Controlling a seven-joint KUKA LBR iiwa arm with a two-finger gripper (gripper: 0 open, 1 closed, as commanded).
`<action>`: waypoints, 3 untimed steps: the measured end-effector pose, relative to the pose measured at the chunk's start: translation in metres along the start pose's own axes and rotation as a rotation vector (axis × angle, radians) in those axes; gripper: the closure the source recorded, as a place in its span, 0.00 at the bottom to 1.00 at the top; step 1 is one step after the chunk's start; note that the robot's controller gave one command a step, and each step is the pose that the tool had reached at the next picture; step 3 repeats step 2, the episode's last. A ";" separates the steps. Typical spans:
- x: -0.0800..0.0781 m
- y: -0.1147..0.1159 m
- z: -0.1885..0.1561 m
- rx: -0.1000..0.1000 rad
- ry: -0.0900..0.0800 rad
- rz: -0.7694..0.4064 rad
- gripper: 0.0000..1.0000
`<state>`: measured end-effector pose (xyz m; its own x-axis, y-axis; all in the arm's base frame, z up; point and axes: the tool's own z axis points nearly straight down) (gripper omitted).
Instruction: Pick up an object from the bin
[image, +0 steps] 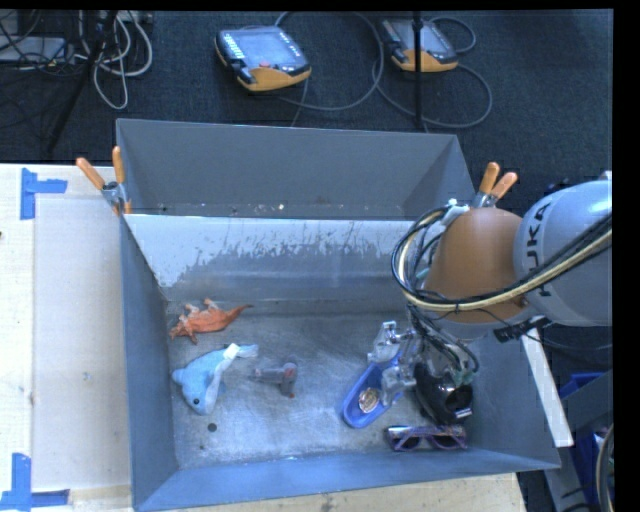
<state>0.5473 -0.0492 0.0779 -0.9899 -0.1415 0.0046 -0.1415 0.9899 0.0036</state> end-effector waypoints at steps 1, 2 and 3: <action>0.000 0.000 0.000 0.000 0.000 -0.001 1.00; 0.000 0.025 -0.123 0.003 -0.005 0.012 1.00; 0.000 0.025 -0.123 0.003 -0.005 0.012 1.00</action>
Offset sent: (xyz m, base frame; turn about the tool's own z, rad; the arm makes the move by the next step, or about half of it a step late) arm -0.0033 0.0240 0.1231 0.0136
